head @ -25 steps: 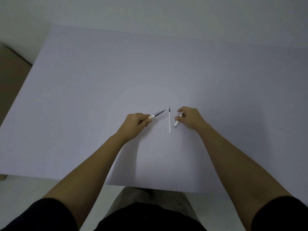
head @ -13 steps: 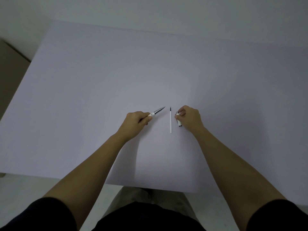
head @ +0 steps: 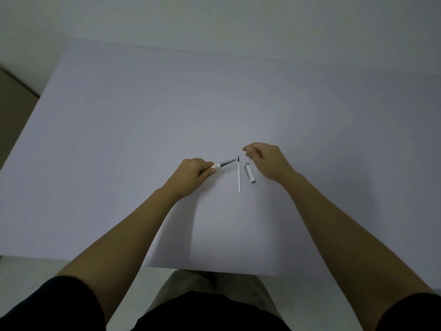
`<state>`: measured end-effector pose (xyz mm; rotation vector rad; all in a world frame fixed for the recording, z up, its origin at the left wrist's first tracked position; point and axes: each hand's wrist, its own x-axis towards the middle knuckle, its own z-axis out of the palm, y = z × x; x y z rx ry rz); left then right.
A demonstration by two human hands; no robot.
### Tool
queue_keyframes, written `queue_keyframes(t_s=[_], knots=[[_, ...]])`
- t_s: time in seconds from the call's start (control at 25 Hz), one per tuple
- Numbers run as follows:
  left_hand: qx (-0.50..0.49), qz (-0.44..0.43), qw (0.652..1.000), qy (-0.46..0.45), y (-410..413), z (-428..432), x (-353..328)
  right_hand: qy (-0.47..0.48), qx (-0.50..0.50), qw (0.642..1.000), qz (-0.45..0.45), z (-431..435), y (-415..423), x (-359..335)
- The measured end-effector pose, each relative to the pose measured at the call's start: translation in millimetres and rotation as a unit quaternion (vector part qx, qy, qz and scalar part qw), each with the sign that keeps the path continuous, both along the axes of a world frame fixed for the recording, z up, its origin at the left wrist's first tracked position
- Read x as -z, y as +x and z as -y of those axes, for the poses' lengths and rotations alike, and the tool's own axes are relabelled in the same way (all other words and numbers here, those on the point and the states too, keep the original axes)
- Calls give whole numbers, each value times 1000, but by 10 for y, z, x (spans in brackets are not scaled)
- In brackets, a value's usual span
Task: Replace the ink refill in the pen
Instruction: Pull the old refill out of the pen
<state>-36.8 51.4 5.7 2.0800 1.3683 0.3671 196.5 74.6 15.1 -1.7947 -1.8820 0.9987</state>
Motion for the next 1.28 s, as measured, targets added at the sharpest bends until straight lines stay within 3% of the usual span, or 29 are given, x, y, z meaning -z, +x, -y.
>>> queue_keyframes(t_s=[0.12,0.24,0.36,0.48,0.6,0.76,0.88,1.0,1.28], knots=[[62,-28,996,50,62,-10,-77,-100,-134,985,28,-15,-81,-185],[74,-37,994,68,143,3,-118,-90,-230,959,137,-20,-151,-277],[89,-22,994,57,219,31,-160,-90,-246,954,142,-16,-125,-332],[71,16,997,-10,242,24,-202,-8,-247,957,151,23,-77,-351],[41,41,994,-87,213,-7,-222,80,-287,934,199,114,-50,-323],[16,55,989,-133,206,-25,-221,239,-291,907,189,233,-30,-311],[28,59,993,-97,210,9,-206,126,-249,946,163,248,-19,-384],[51,63,996,-42,246,38,-223,44,-239,956,165,189,-3,-384],[88,40,995,13,304,21,-314,104,-218,965,102,244,36,-354]])
